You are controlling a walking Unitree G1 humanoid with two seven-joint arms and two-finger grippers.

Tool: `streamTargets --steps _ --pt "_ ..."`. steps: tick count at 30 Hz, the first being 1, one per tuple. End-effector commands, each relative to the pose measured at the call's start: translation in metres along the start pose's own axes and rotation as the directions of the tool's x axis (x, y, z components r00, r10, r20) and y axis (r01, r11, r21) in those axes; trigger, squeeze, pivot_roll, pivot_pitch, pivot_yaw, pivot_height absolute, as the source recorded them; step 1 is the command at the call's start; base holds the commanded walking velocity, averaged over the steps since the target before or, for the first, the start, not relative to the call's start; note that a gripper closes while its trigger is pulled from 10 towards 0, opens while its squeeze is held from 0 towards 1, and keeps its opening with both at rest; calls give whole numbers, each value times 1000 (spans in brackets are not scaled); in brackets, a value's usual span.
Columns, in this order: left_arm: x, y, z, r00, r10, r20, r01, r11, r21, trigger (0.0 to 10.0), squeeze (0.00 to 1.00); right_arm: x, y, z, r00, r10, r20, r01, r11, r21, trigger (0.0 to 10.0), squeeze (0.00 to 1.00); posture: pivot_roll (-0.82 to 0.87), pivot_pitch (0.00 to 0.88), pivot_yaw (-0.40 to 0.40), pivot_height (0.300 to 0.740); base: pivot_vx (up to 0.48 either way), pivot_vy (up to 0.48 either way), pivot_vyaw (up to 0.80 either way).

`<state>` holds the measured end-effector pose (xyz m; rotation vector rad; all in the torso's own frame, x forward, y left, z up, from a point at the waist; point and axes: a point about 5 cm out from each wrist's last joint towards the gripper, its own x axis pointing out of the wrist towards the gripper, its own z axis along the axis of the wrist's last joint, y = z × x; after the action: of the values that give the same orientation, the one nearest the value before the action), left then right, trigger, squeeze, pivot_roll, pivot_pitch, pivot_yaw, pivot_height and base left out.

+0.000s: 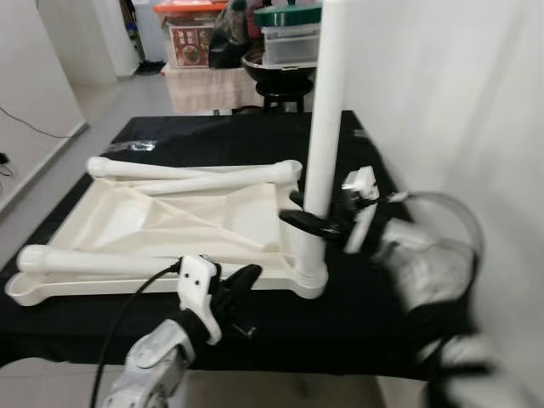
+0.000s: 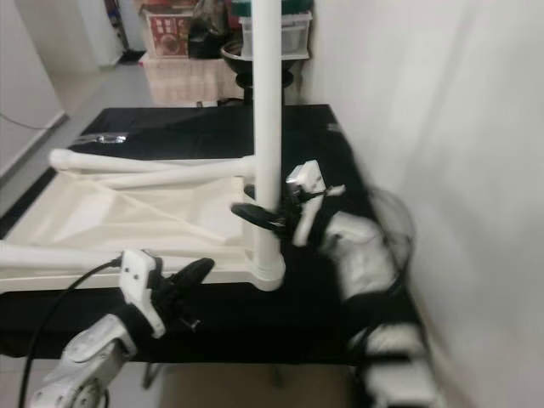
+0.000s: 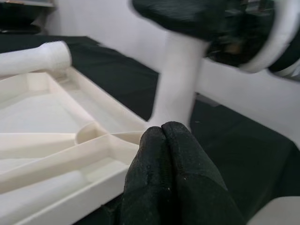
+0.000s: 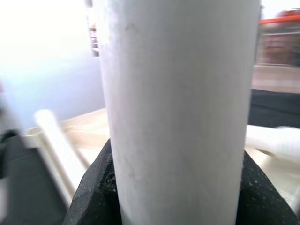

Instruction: Building children table

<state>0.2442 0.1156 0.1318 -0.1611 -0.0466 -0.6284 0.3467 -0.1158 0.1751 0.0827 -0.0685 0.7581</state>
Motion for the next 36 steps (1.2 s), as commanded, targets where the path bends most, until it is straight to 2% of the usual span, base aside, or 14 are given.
streamTargets --steps 1,5,9,10,13,14,15,16,20,24,25,30,34,36 --pt "-3 3 -2 1000 13 -17 -13 1000 -7 10000 0 -10 0 -22 985 -165 -60 165 986 -9 0 0 -60 0 -8 740 0 0 0" --pt "-2 5 -4 1000 16 -22 -16 1000 -4 10000 0 -10 -1 -45 952 -259 -166 266 964 23 0 0 -55 0 -8 740 0 0 0" --pt "-1 6 -4 1000 18 -21 -18 1000 -1 10000 0 -4 5 -51 955 -219 -202 224 975 1 0 0 -63 0 2 740 0 0 0" --pt "-1 7 -4 1000 23 -19 -23 1000 -1 10000 0 -4 6 -50 956 -212 -202 215 977 -9 10000 0 -63 0 2 740 0 0 0" --pt "-1 7 -4 999 27 -18 -27 1000 3 10000 0 -7 6 -45 957 -229 -177 242 969 56 10000 0 -61 0 4 740 0 0 0" --pt "-1 7 -4 999 27 -18 -27 1000 2 10000 0 -7 8 -43 962 -213 -170 229 971 75 10000 451 -61 0 4 740 0 0 0" --pt "-1 7 -4 999 27 -18 -27 1000 2 10000 0 -7 8 -43 962 -213 -170 229 971 75 10000 451 -61 0 4 740 0 0 0" --pt "0 7 -4 1000 22 -20 -22 1000 1 10000 0 -6 10 -38 973 -173 -152 187 978 87 10000 1000 -59 0 7 740 0 0 0" --pt "1 6 -4 1000 14 -22 -14 1000 -1 10000 0 0 10 -24 994 21 -104 -13 996 86 10000 1000 -54 0 9 740 0 0 0" --pt "2 6 -4 1000 14 -22 -14 1000 -2 10000 0 -1 0 -16 977 177 -118 -172 984 53 10000 1000 -51 0 3 740 0 0 0" --pt "2 6 -4 1000 14 -20 -14 1000 -2 10000 0 -2 -4 -13 964 226 -140 -226 974 16 10000 0 -49 0 1 740 0 0 0" --pt "2 6 -4 1000 16 -19 -16 1000 -3 10000 0 -4 -12 -8 942 285 -180 -292 956 -11 10000 0 -45 0 -3 740 0 0 0" --pt "1 5 -4 1000 22 -18 -22 1000 -1 10000 0 0 -21 11 881 433 -191 -441 898 -1 10000 0 -25 0 -12 740 0 0 0" --pt "1 5 -4 1000 22 -18 -22 1000 -1 10000 0 0 -21 11 881 433 -191 -441 898 -1 10000 0 -25 0 -12 740 0 0 0"
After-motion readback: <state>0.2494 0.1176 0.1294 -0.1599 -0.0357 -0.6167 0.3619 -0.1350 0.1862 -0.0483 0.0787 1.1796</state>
